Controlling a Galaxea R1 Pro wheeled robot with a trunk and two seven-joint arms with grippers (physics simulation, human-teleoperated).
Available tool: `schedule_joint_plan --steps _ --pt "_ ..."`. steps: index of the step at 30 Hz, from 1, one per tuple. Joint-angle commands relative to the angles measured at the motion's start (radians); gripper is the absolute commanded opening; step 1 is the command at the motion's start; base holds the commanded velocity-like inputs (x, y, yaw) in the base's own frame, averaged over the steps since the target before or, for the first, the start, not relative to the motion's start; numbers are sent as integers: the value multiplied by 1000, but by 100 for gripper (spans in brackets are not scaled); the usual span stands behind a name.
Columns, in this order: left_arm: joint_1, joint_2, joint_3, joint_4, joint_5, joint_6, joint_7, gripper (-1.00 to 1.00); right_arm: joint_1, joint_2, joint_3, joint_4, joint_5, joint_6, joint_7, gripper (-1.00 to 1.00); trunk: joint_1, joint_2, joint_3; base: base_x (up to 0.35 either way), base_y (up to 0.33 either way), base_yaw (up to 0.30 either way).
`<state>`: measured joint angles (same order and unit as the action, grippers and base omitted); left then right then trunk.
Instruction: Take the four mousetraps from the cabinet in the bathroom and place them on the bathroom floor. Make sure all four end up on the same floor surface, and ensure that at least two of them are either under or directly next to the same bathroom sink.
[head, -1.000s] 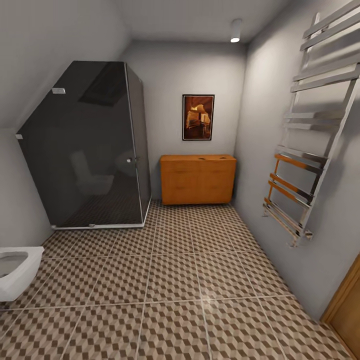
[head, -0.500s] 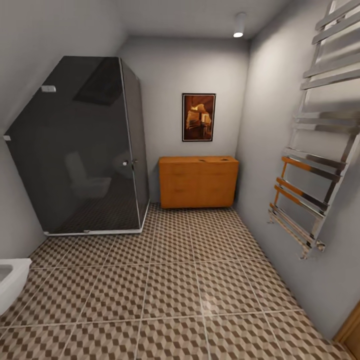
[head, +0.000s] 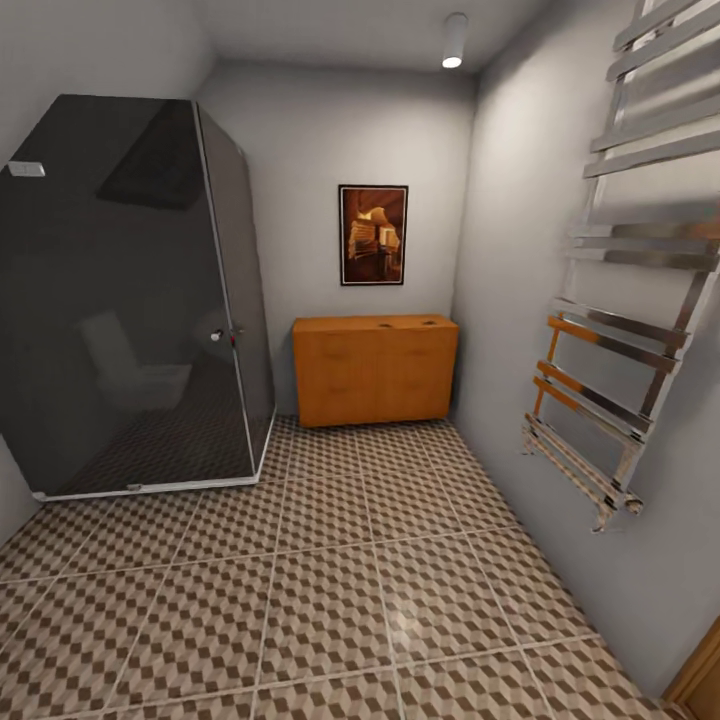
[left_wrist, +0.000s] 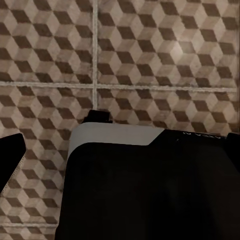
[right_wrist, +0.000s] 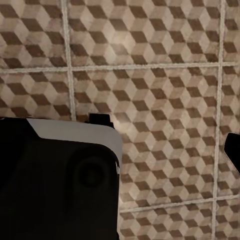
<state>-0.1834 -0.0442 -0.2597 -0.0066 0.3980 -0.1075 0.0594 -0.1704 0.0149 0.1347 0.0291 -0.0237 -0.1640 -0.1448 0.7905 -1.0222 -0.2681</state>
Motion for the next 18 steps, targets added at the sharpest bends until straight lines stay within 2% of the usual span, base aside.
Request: schedule_joint_plan --steps 1,18 --pt "-1 0 -8 1 7 -3 3 100 -1 0 8 3 -2 -5 -4 100 1 -1 -1 322 0 -19" --pt "-1 0 -9 1 7 1 3 100 -1 1 8 3 -1 -4 -4 100 1 -1 -1 323 0 -3"
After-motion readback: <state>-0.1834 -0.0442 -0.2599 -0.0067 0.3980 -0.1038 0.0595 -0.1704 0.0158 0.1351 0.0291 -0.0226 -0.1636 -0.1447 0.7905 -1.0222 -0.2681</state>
